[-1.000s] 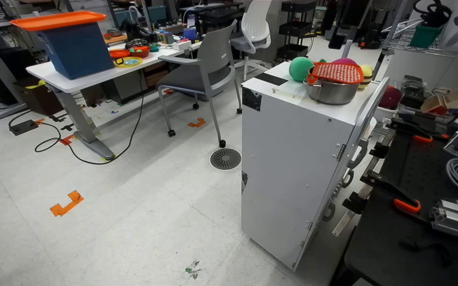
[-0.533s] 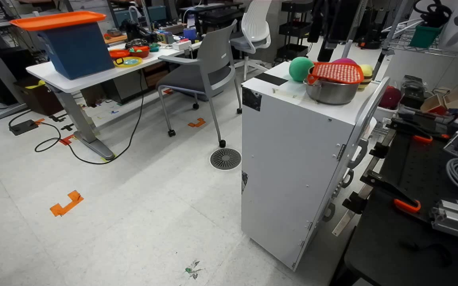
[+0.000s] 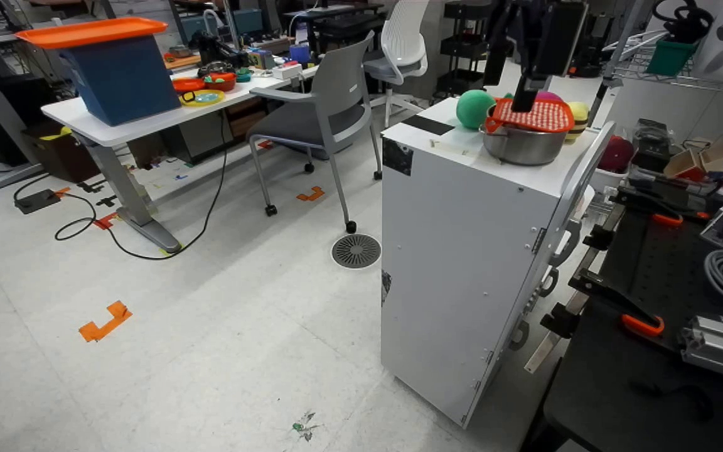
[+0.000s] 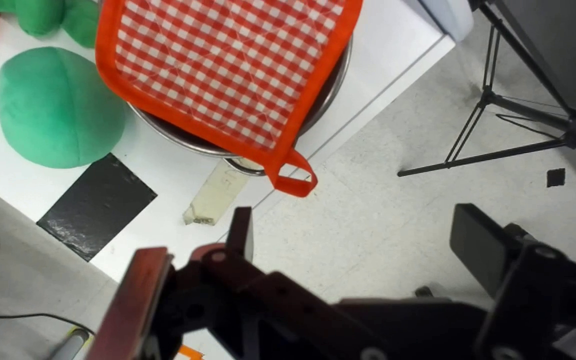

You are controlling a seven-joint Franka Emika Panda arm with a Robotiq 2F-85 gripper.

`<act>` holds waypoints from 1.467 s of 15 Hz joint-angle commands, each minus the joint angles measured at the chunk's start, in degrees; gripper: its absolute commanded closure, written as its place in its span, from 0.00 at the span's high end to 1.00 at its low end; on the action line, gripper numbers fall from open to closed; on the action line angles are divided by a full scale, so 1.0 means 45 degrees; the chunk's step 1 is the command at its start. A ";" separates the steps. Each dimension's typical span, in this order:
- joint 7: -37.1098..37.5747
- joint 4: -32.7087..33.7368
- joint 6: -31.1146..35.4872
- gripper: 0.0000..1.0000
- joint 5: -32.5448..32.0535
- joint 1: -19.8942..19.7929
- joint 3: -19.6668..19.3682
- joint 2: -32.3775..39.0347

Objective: Remove the pot holder from the top of the cabinet.

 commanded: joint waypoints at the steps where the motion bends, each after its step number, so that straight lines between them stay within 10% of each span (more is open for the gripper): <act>1: -0.0683 0.0227 -0.0477 1.00 0.0240 -0.0151 -0.0011 -0.0071; 22: -0.1628 0.0697 -0.1394 1.00 0.0029 -0.0441 -0.0145 0.0482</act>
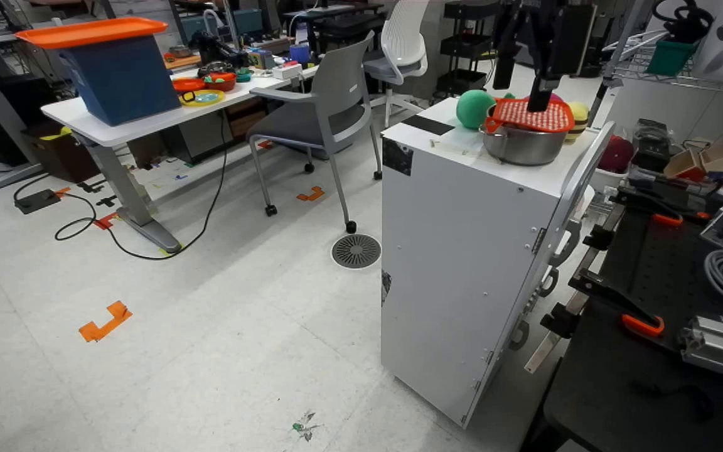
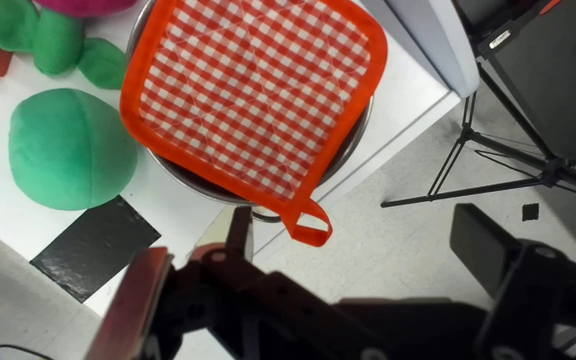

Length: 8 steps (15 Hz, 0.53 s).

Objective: Remove the pot holder from the top of the cabinet.

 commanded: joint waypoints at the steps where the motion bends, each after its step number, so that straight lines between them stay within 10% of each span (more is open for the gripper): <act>1: -0.0599 0.0325 -0.0282 1.00 0.0065 -0.0072 0.0039 0.0180; 8: -0.1227 0.0448 -0.0012 1.00 -0.0494 -0.0019 0.0082 0.0171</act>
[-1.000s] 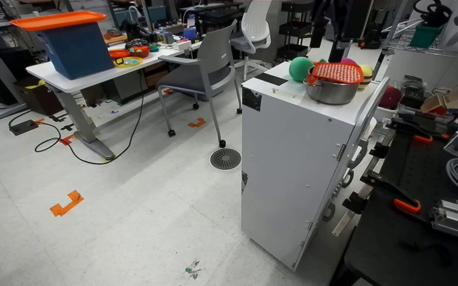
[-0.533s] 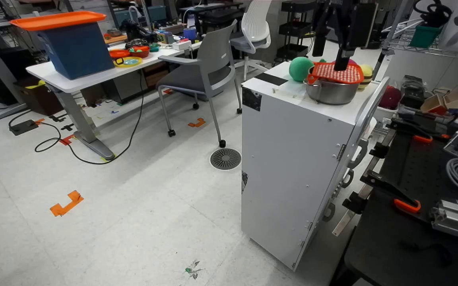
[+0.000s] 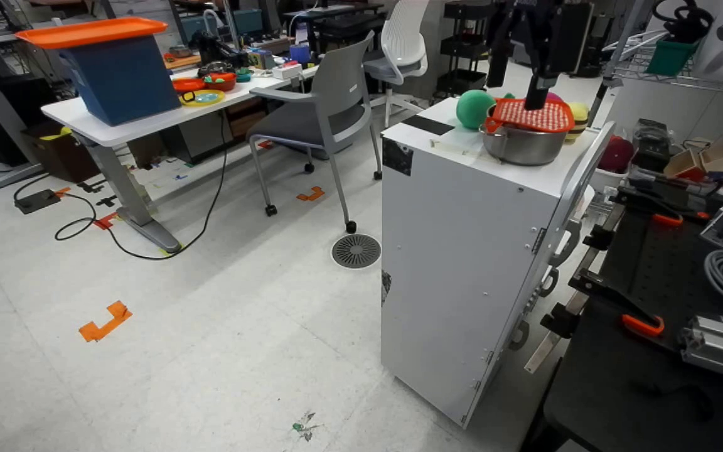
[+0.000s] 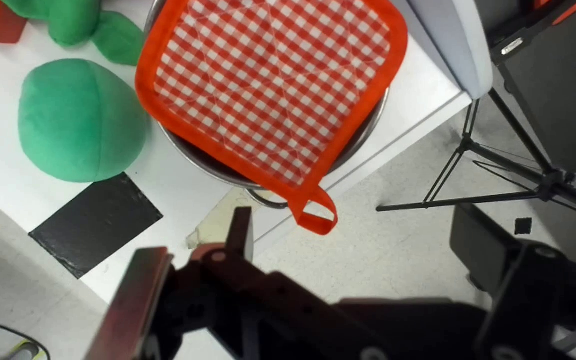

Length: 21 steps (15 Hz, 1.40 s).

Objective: Remove the pot holder from the top of the cabinet.

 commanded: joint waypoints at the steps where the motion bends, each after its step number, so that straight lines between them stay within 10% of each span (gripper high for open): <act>1: -0.0536 0.0261 -0.0041 1.00 -0.0412 -0.0028 0.0039 0.0081; 21: -0.1037 -0.0274 0.0027 1.00 0.0095 -0.0252 -0.0127 -0.0170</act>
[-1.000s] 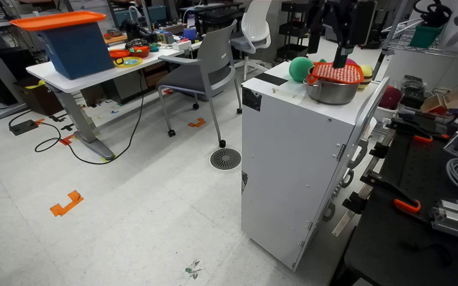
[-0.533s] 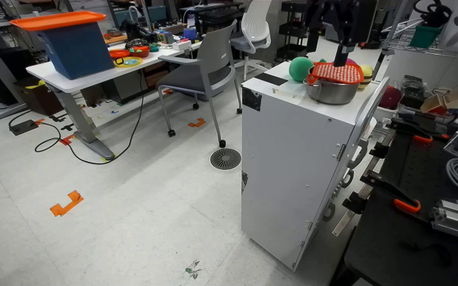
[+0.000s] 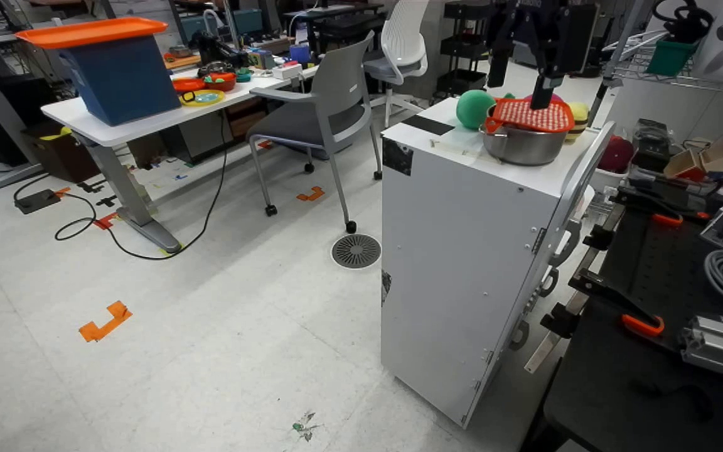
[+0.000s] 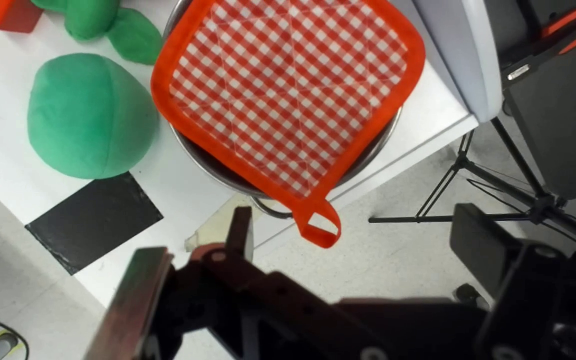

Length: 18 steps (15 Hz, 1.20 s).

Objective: Remove the pot holder from the top of the cabinet.

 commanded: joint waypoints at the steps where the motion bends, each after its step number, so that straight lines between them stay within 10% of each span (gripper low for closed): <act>1: 0.0006 -0.0177 0.0065 1.00 0.0189 -0.0168 -0.0106 -0.0140; 18: 0.0547 0.1198 -0.0074 1.00 -0.0782 0.0225 0.0349 0.1613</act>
